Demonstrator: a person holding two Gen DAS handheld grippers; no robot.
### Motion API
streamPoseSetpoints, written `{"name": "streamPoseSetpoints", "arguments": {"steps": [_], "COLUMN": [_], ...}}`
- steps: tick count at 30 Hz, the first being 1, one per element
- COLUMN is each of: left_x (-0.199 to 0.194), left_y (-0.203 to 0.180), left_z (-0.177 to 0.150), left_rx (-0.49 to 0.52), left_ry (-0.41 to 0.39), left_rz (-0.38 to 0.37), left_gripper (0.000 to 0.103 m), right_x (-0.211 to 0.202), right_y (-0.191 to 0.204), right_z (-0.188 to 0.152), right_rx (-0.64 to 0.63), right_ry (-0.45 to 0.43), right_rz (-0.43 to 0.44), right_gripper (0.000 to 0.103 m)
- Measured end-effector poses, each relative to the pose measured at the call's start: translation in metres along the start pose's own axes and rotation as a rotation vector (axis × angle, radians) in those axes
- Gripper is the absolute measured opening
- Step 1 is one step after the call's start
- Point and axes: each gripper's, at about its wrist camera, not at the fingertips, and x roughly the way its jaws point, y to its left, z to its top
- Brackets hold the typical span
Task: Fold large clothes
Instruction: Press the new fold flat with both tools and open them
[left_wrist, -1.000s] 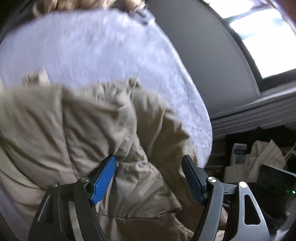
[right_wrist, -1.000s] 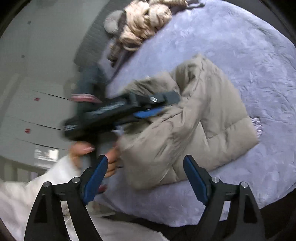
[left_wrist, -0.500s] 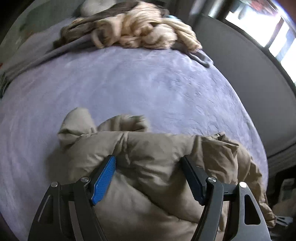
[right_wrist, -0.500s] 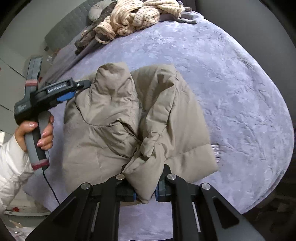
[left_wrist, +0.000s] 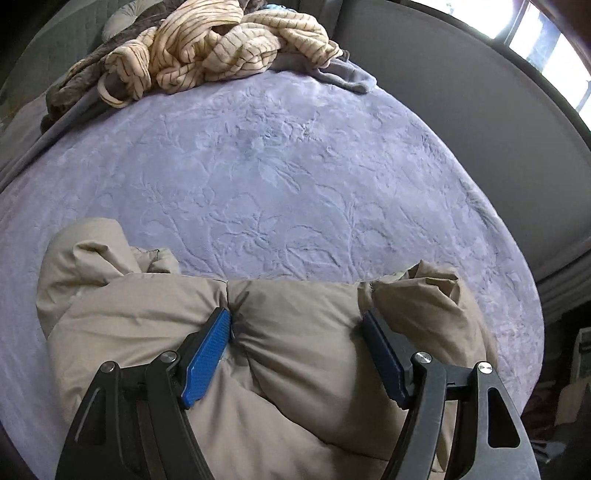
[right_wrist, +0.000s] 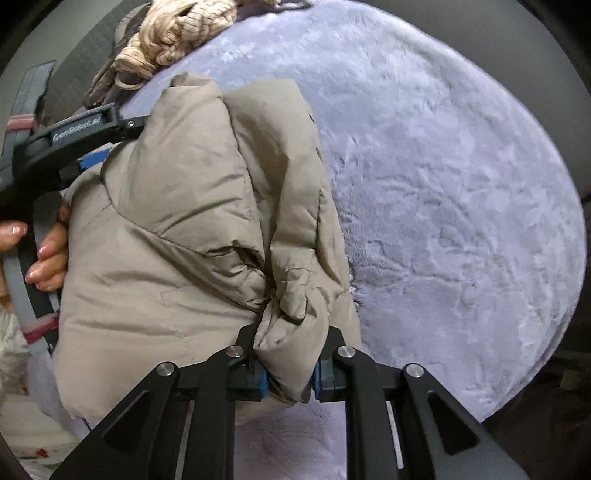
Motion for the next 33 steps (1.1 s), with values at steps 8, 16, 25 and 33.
{"name": "streamPoseSetpoints", "arguments": {"steps": [8,16,25,33], "left_x": [0.0,-0.025,-0.107,-0.097], "left_y": [0.01,0.015,0.049,0.059], "left_z": [-0.003,-0.004,-0.065,-0.148], "left_rx": [-0.012,-0.017,-0.114,-0.276], "left_ry": [0.009,0.017,0.035,0.189], "left_rz": [0.01,0.051,0.064,0.041], "left_gripper": [0.074,0.074,0.102,0.102], "right_x": [-0.067,-0.03,0.001,0.015], "right_y": [-0.018,0.016,0.018,0.019], "right_z": [0.014,0.059,0.06,0.051], "right_rx": [0.038,-0.055,-0.1,-0.129], "right_ry": [-0.08,0.008,0.125,0.164], "right_rz": [0.152,0.219,0.224,0.197], "right_gripper": [0.06,0.042,0.039,0.039]}}
